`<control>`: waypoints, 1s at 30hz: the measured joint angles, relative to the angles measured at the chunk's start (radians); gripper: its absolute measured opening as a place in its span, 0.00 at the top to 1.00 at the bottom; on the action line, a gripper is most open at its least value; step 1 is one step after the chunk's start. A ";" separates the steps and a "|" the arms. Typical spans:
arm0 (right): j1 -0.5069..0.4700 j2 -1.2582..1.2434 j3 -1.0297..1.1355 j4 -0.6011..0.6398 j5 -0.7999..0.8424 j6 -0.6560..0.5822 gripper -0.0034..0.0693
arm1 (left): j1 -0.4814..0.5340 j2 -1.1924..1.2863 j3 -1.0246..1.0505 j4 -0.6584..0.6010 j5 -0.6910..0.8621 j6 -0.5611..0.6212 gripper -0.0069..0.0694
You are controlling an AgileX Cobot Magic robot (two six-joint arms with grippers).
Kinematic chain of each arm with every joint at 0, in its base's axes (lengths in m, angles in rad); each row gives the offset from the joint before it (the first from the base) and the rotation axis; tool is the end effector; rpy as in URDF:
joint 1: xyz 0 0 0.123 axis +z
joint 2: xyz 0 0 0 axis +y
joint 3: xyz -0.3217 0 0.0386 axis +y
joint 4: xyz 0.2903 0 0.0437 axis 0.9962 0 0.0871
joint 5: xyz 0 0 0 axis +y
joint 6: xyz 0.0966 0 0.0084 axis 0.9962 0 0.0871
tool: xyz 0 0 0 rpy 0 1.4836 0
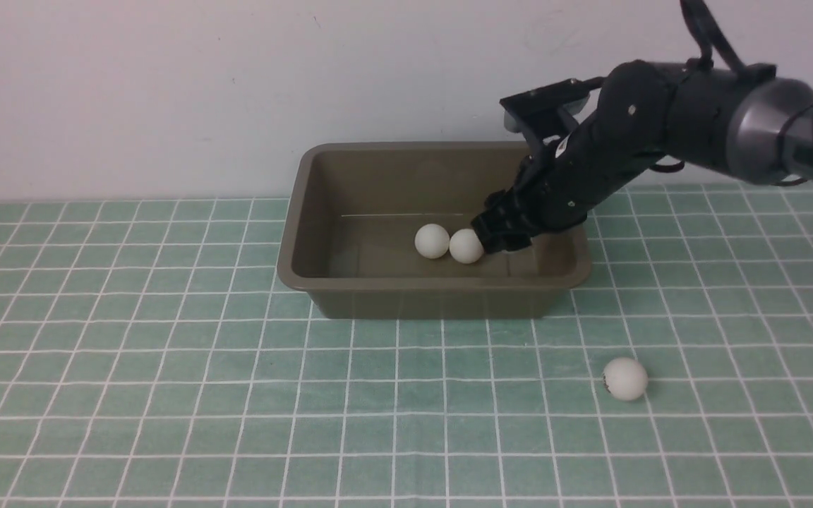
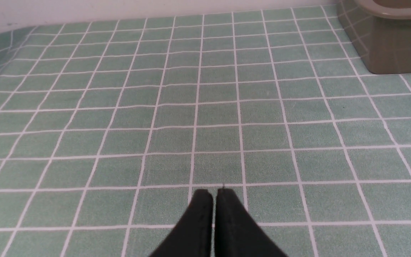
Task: Put the table tennis balls in the box on the green coffee tablecloth.
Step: 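Release the ping pong ball into the bin and lift the gripper away, then reach for and grasp a ping pong ball on the table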
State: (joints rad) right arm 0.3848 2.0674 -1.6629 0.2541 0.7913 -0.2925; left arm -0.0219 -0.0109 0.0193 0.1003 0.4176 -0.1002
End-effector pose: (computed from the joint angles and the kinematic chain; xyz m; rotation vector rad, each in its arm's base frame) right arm 0.4710 0.2095 0.2287 -0.7141 2.5768 0.3274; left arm 0.0600 0.0026 0.1673 -0.0147 1.9074 0.0182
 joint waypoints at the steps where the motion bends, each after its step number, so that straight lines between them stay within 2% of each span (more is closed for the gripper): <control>1: 0.000 0.024 -0.009 0.001 -0.007 -0.004 0.42 | 0.000 0.000 0.000 0.000 0.000 0.000 0.91; 5: 0.000 0.069 -0.035 0.001 -0.017 -0.009 0.33 | 0.000 0.000 0.000 0.000 0.000 0.000 0.91; 9: 0.000 0.084 -0.095 -0.001 0.043 -0.011 0.30 | 0.000 0.000 0.000 0.000 0.000 0.000 0.91; 12: 0.000 0.076 -0.199 -0.022 0.171 -0.011 0.30 | 0.000 0.000 0.000 0.000 0.000 0.000 0.91; 15: 0.000 0.048 -0.345 -0.095 0.389 0.032 0.30 | 0.000 0.000 0.000 0.000 0.000 0.000 0.91; 18: -0.001 0.010 -0.387 -0.160 0.426 0.101 0.31 | 0.000 0.000 0.000 0.000 0.000 0.000 0.91; 19: -0.002 -0.039 -0.380 -0.208 0.441 0.164 0.33 | 0.000 0.000 0.000 0.000 0.000 0.000 0.91; 22: -0.002 -0.121 -0.311 -0.230 0.447 0.203 0.35 | 0.000 0.000 0.000 0.000 0.000 0.000 0.91; 27: -0.002 -0.237 -0.151 -0.230 0.448 0.216 0.36 | 0.000 0.000 0.000 0.000 0.000 0.000 0.91; 28: -0.002 -0.307 -0.028 -0.229 0.451 0.217 0.36 | 0.000 0.000 0.000 0.000 0.000 0.000 0.91; 30: -0.002 -0.350 0.059 -0.229 0.453 0.217 0.36 | 0.000 0.000 0.000 0.000 0.000 0.000 0.91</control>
State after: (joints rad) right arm 0.3829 1.7174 -1.6041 0.0254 1.2446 -0.0759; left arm -0.0219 -0.0109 0.0193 0.1003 0.4176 -0.1002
